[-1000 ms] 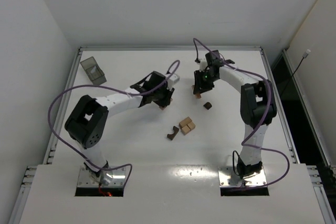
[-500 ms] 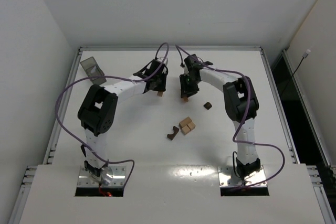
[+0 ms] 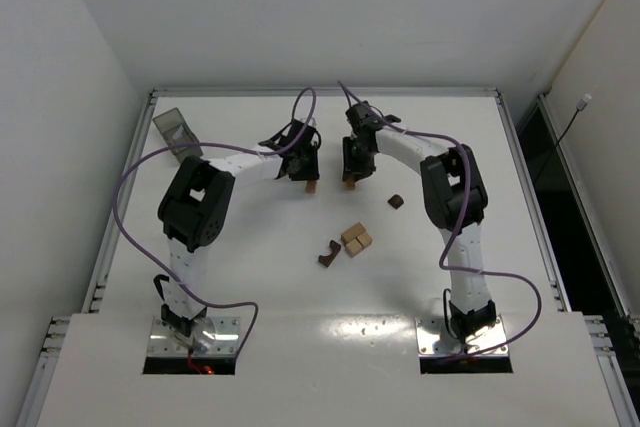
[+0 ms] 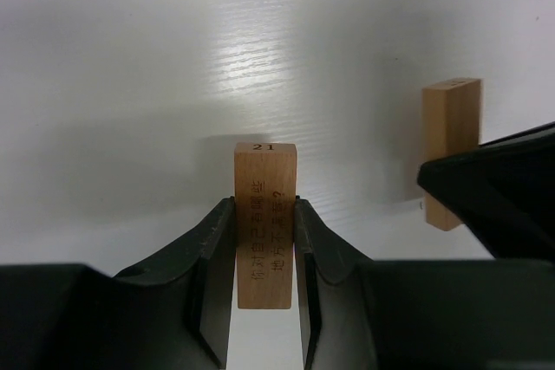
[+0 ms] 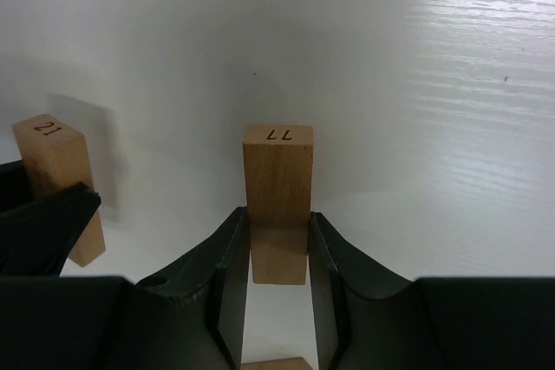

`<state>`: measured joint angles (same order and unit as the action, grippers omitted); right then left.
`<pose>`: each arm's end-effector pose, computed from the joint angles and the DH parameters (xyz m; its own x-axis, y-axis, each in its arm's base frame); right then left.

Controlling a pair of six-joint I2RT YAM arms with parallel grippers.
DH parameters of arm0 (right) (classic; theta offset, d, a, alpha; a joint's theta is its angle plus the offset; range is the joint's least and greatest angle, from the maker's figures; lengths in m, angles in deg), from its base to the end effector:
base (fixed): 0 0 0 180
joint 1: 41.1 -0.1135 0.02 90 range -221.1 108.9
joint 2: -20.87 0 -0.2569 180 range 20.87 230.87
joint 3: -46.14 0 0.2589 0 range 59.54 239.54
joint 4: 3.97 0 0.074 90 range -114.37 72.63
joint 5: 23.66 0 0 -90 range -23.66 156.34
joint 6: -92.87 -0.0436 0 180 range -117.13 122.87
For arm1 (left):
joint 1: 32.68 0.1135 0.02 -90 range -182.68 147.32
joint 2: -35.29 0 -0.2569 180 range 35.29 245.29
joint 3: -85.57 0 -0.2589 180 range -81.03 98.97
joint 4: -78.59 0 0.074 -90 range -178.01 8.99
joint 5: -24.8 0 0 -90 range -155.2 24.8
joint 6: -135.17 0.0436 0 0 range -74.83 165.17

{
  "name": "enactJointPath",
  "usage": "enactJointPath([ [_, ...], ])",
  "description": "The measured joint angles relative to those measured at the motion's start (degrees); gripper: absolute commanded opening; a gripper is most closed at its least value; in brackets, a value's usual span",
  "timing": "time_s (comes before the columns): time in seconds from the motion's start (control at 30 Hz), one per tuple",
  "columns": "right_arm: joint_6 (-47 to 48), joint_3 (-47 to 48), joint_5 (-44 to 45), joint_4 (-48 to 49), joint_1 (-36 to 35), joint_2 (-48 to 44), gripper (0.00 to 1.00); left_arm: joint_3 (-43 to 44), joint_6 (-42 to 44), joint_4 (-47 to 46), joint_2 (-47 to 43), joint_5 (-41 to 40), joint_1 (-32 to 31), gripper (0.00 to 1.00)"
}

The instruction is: Build the wood block tower

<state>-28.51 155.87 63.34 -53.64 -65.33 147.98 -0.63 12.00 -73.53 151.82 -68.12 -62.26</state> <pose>0.4258 0.1941 0.1328 -0.9400 0.1472 -0.3078 0.0715 0.9671 0.2442 0.3908 -0.2193 0.1525 -0.8169 -0.1646 -0.5527 0.0214 0.9491 -0.3142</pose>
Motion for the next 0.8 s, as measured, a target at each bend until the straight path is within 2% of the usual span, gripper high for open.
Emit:
enactJointPath([
  [0.53,-1.27,3.56,-1.25,0.24,-1.42,4.22,0.00,4.98,-1.81,-1.11,3.96,2.69,-0.39,0.00],
  [0.67,-1.27,3.67,-1.33,0.24,-1.42,4.24,0.00,4.98,-1.81,-1.11,4.39,2.69,-0.50,0.05],
  [0.8,-1.25,3.69,-1.66,0.24,-1.42,4.26,0.07,4.98,-1.81,-1.07,4.55,2.69,-0.52,0.09],
])
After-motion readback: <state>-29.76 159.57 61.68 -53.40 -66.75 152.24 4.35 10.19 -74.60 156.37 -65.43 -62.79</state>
